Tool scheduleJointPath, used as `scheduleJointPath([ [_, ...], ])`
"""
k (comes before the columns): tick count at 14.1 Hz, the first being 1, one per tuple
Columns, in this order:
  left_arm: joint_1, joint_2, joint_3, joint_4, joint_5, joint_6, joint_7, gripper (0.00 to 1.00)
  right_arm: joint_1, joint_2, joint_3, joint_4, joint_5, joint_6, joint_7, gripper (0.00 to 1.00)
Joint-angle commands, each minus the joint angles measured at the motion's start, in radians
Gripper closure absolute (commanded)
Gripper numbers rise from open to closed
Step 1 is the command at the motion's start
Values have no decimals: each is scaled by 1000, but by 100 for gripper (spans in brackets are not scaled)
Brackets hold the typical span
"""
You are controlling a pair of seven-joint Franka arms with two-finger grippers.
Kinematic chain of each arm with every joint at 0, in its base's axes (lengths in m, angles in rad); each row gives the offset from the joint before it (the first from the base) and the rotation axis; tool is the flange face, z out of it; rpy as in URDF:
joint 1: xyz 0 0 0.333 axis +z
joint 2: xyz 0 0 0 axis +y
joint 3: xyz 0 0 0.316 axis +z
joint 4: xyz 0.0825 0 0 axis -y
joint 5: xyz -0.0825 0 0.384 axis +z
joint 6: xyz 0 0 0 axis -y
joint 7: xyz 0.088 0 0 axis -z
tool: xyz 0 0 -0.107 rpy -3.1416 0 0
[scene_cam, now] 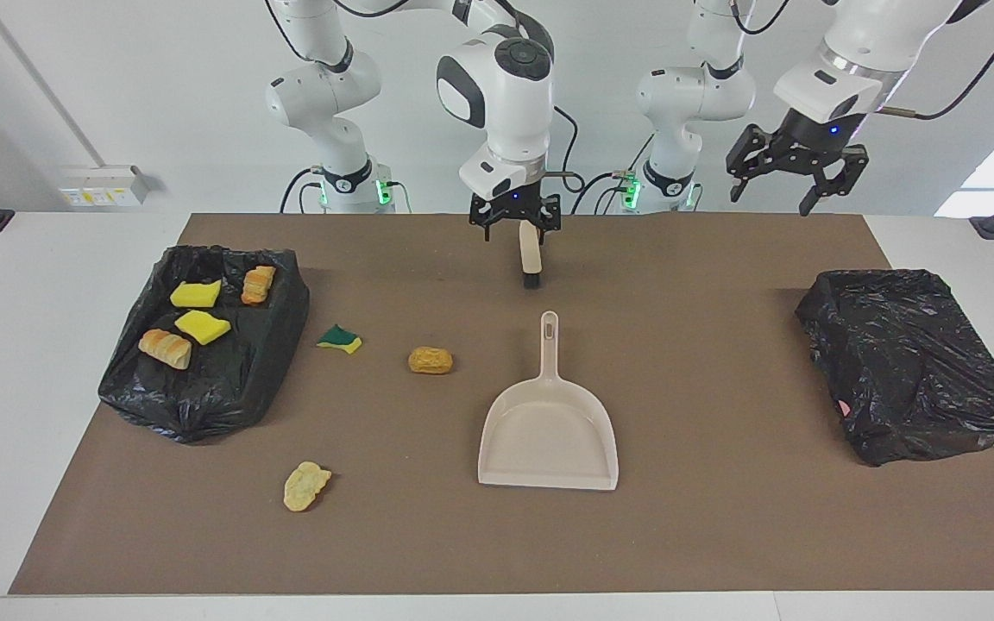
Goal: Sweep and dump trash in bin
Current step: 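Release the dustpan while the left gripper reaches toward the dustpan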
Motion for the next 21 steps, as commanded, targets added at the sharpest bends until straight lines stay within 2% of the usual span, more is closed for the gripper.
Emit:
scheduleJointPath([
  [1,-118,11,7,-105,10,142,-93,0,24,-95,0,-149,90,76,27,0],
  [4,-219,58,7,-176,7,294,-194,0,56,-181,0,-301,135,177,48,0],
  [8,-294,159,7,-198,7,425,-277,0,142,-177,0,-387,140,278,131,0],
  [11,-374,268,7,-205,9,539,-420,0,209,-177,0,-447,140,334,185,0],
  [16,-400,293,7,-362,9,708,-429,0,312,-126,0,-499,141,385,251,0],
  [18,-397,295,9,-379,9,716,-428,0,322,-120,0,-516,141,395,252,0],
  [21,-396,354,10,-374,13,777,-431,0,337,-108,0,-528,141,426,280,1],
])
